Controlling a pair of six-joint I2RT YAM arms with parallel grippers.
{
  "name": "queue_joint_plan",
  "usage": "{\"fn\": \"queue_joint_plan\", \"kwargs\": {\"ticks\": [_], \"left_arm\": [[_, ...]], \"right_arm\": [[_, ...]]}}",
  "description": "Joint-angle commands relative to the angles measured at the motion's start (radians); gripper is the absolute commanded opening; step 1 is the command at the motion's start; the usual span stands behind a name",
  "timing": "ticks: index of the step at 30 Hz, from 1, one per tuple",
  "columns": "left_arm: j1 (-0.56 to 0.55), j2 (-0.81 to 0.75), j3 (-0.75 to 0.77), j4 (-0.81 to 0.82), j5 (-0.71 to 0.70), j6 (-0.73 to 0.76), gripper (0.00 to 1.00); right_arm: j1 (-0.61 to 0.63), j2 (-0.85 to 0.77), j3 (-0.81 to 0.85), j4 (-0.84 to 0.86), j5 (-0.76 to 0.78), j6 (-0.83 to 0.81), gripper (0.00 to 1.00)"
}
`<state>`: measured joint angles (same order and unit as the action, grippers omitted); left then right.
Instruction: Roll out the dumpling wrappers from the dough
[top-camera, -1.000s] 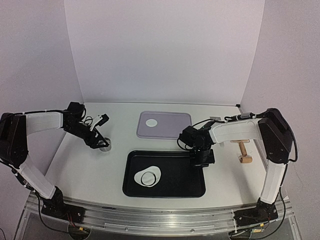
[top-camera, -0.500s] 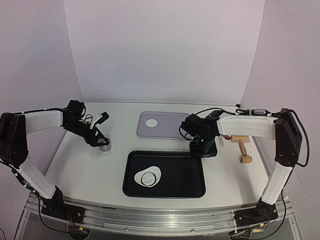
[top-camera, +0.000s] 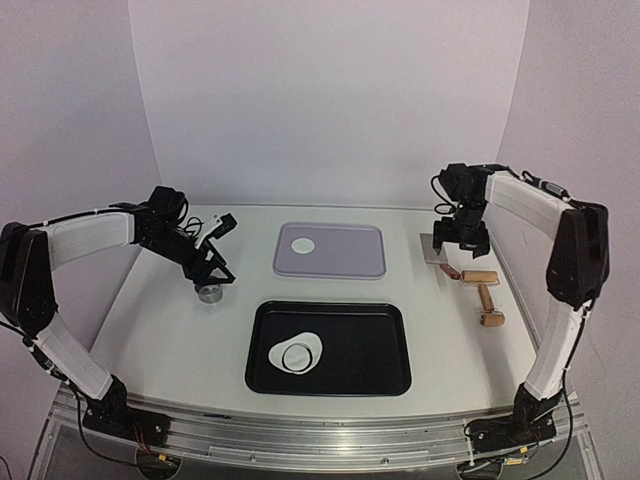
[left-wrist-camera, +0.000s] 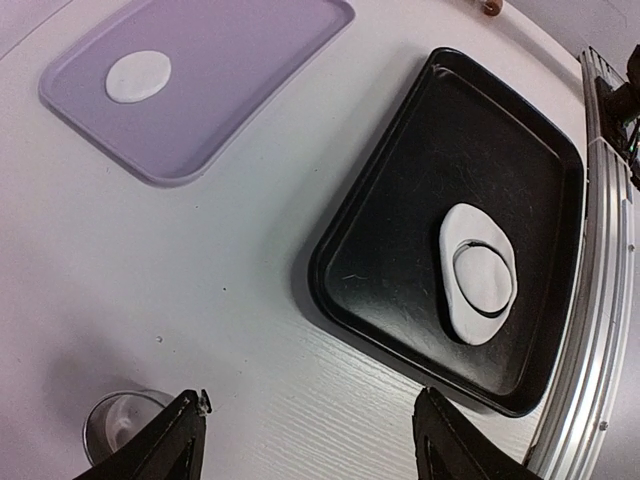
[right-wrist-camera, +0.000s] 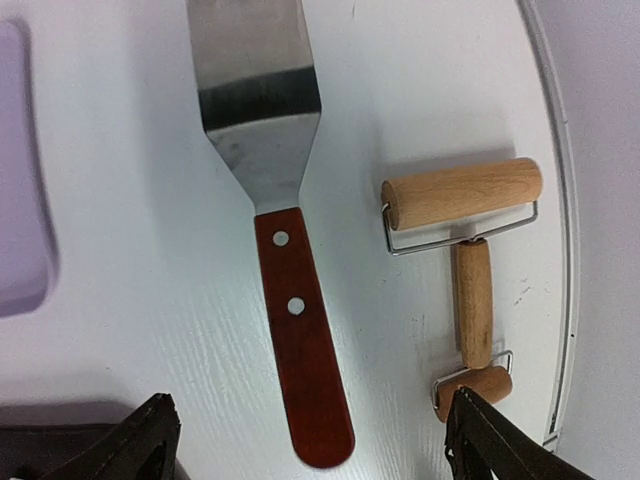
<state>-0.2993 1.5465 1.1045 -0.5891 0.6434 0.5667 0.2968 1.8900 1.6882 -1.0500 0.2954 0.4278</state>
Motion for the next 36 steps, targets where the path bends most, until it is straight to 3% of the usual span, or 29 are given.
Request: {"fn": "queue_joint_plan", "kwargs": {"ticks": [1, 5, 11, 16, 19, 22, 25, 26, 30, 36], "left_arm": [[-0.034, 0.025, 0.058, -0.027, -0.001, -0.011, 0.71], [-0.044, 0.035, 0.062, -0.028, 0.002, -0.017, 0.71], [-0.045, 0.036, 0.062, -0.038, -0.003, -0.006, 0.71], [-0.045, 0.042, 0.068, -0.041, -0.005, -0.002, 0.71], [-0.046, 0.049, 0.077, -0.042, -0.004, -0.002, 0.7], [-0.046, 0.054, 0.087, -0.045, -0.001, -0.002, 0.7], [-0.051, 0.062, 0.099, -0.05, -0.005, -0.004, 0.69], [-0.057, 0.066, 0.105, -0.052, -0.009, -0.004, 0.69], [-0.085, 0.083, 0.131, -0.061, -0.05, 0.001, 0.68], [-0.125, 0.14, 0.197, -0.077, -0.084, 0.024, 0.68]], "right_arm": [[-0.027, 0.13, 0.097, -0.104, -0.109, -0.099, 0.86], [-0.04, 0.222, 0.167, -0.122, -0.116, -0.129, 0.74], [-0.067, 0.275, 0.171, -0.127, -0.138, -0.148, 0.43], [-0.067, 0.285, 0.168, -0.129, -0.147, -0.162, 0.45], [-0.067, 0.292, 0.168, -0.127, -0.14, -0.173, 0.4], [-0.068, 0.305, 0.183, -0.129, -0.154, -0.188, 0.26], [-0.068, 0.316, 0.197, -0.138, -0.178, -0.211, 0.02], [-0.068, 0.314, 0.2, -0.145, -0.182, -0.219, 0.0], [-0.069, 0.246, 0.209, -0.163, -0.128, -0.255, 0.0], [-0.012, -0.005, 0.227, -0.163, 0.135, -0.368, 0.0]]}}
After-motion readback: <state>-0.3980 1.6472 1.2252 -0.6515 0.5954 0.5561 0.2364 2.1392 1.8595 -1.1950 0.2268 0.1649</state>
